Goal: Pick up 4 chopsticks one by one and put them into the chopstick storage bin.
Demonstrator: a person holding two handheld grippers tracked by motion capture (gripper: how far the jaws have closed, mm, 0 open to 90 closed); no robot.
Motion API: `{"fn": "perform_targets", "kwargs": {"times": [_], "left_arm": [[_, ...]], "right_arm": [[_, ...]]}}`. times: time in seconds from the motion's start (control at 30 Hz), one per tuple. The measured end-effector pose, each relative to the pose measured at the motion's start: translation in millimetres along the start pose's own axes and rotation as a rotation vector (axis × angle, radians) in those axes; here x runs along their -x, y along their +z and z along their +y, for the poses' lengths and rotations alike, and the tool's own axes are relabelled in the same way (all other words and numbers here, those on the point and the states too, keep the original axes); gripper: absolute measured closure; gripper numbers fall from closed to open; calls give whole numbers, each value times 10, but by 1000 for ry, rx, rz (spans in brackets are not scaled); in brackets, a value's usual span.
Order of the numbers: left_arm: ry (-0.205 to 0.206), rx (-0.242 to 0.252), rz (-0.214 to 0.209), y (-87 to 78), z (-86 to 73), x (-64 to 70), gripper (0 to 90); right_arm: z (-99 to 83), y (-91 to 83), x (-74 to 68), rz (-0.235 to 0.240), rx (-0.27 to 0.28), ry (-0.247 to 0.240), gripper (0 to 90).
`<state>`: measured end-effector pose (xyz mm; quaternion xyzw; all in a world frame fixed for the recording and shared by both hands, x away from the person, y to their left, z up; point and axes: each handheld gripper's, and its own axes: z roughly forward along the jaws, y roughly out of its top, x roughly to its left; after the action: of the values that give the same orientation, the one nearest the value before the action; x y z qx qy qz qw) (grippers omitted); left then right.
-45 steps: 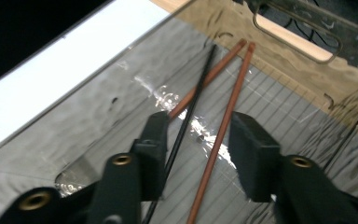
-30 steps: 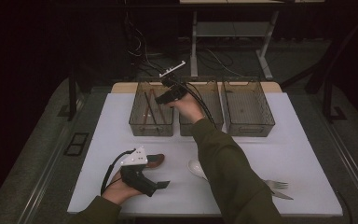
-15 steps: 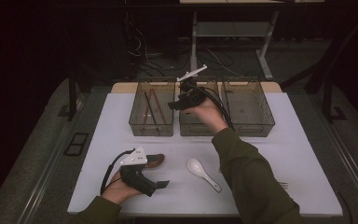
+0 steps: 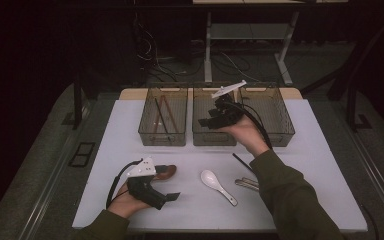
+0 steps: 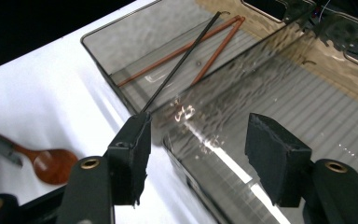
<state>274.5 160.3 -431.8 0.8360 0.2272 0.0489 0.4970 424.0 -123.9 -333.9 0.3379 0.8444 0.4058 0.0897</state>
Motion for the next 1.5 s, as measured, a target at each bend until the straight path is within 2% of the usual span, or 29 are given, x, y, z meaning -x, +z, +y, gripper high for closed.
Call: {"fn": "perform_targets", "kwargs": {"times": [0.27, 0.5, 0.83, 1.23, 1.5], "left_arm": [[-2, -7, 4, -3, -6, -3, 0], [3, -11, 3, -6, -3, 0, 0], [3, -14, 3, 0, -3, 2, 0], [8, -16, 3, 1, -1, 13, 0], [12, -19, 3, 5, -3, 18, 0]], "right_arm": [[-268, -306, 83, 14, 25, 18, 403], [-521, -506, 102, -9, 20, -3, 405], [-915, -668, 97, -7, -29, 12, 441], [-1365, -871, 169, -29, -45, 96, 477], [-1610, -964, 131, -27, -72, 111, 497]]}}
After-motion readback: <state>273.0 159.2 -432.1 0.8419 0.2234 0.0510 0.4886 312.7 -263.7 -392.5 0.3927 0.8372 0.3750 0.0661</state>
